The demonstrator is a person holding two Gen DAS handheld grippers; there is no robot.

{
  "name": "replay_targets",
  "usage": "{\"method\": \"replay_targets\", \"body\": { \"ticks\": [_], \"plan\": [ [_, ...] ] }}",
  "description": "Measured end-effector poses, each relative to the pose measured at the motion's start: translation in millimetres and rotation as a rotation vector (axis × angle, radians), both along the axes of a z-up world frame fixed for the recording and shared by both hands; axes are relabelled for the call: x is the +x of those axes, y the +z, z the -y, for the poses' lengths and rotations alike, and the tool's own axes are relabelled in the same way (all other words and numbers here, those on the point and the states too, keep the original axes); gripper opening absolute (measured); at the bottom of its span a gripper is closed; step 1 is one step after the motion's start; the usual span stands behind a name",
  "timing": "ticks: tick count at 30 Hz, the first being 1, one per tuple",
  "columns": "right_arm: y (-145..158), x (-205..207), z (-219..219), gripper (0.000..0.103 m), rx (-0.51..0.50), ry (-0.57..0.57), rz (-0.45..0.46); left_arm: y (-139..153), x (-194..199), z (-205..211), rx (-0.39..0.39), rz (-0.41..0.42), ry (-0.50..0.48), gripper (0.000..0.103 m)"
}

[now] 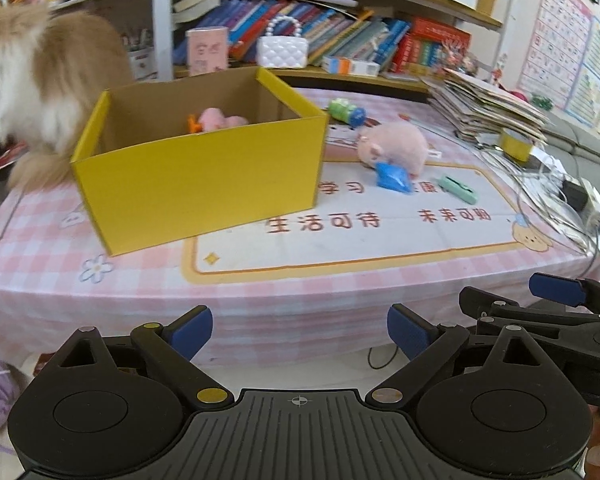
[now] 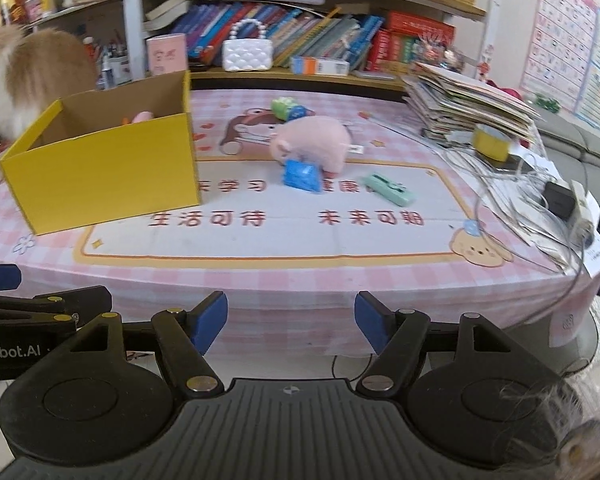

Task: Organize objects
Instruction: 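Withdraw both open tools from the box toward the pig and bag, then grasp the mint-green clip with the right tool while the left tool grasps the blue bag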

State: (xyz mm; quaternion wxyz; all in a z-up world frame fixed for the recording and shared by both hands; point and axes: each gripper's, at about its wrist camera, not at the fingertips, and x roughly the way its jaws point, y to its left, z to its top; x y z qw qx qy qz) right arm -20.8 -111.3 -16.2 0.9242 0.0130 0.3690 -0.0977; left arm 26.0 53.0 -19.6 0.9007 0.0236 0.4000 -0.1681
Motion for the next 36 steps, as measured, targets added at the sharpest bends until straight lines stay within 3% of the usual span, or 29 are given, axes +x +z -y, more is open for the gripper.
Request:
{"method": "replay_targets", "body": {
  "ticks": [14, 36],
  "plan": [
    [-3, 20, 60, 0.071, 0.006, -0.079, -0.018, -4, 30, 62, 0.014, -0.02, -0.075, 0.096],
    [-17, 112, 152, 0.071, 0.024, 0.007, -0.078, -18, 104, 146, 0.037, -0.07, 0.02, 0.096]
  ]
}}
